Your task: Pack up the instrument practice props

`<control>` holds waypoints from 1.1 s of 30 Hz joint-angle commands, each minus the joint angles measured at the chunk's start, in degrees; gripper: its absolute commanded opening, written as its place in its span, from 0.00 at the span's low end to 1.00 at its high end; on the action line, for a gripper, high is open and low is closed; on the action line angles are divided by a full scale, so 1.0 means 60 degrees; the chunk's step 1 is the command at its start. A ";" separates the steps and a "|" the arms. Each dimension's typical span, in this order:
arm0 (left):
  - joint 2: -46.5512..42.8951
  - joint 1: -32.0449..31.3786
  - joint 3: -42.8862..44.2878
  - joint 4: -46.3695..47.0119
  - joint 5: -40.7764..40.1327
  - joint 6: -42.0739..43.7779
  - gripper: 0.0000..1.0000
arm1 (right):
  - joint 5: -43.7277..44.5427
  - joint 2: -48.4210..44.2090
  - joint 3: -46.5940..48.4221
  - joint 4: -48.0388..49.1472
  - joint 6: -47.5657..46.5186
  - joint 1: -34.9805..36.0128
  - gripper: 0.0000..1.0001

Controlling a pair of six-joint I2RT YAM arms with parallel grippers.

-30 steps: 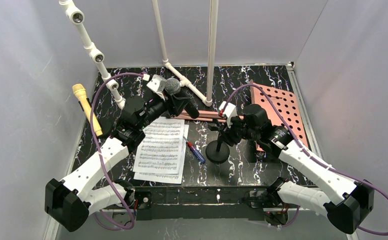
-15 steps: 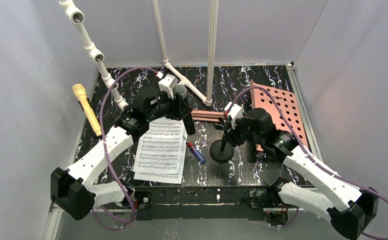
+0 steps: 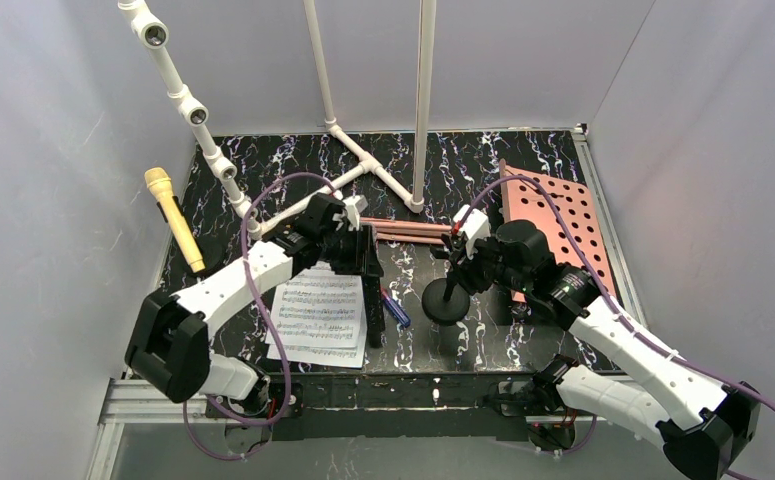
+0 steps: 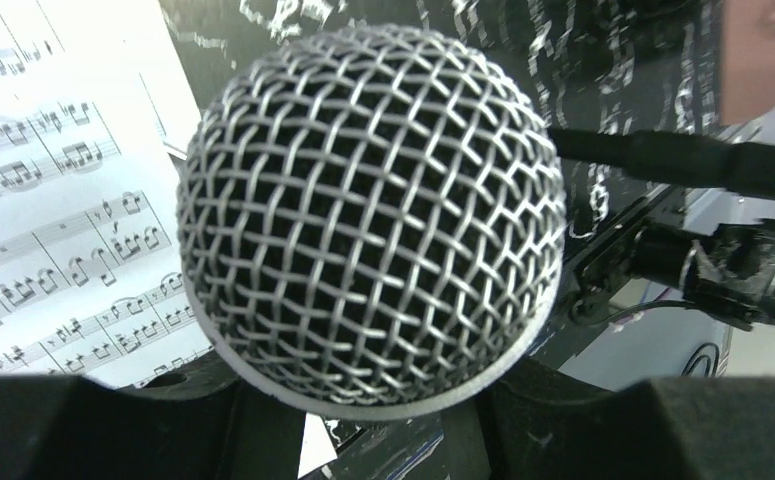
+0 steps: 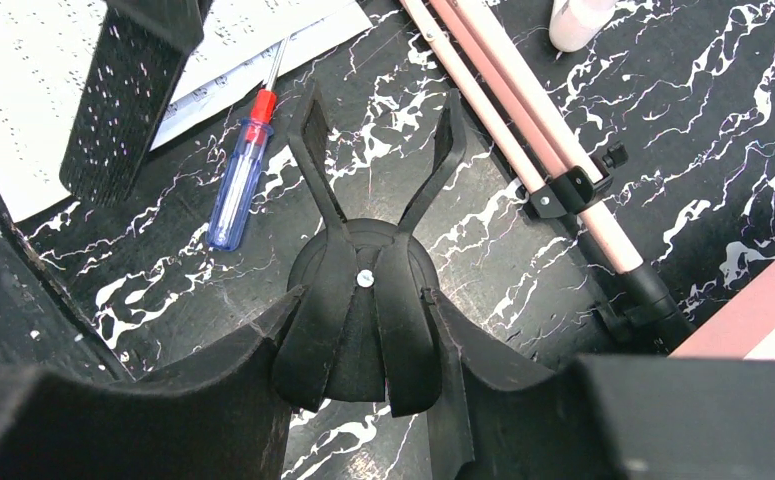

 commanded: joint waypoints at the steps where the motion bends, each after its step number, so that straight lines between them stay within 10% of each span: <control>1: 0.0467 -0.0270 -0.0311 -0.0042 0.0016 -0.0366 0.00 | 0.0207 -0.0283 -0.0008 0.0654 -0.0010 -0.0028 0.01; 21: 0.3808 -0.1466 0.1655 0.1876 0.0243 -0.0642 0.00 | 0.0389 -0.0549 -0.0101 0.0738 0.0094 -0.0031 0.06; 33: 0.2529 -0.1508 0.1038 0.0974 -0.0829 -0.0588 0.00 | 0.0468 -0.0635 -0.0119 0.0743 0.0116 -0.0021 0.09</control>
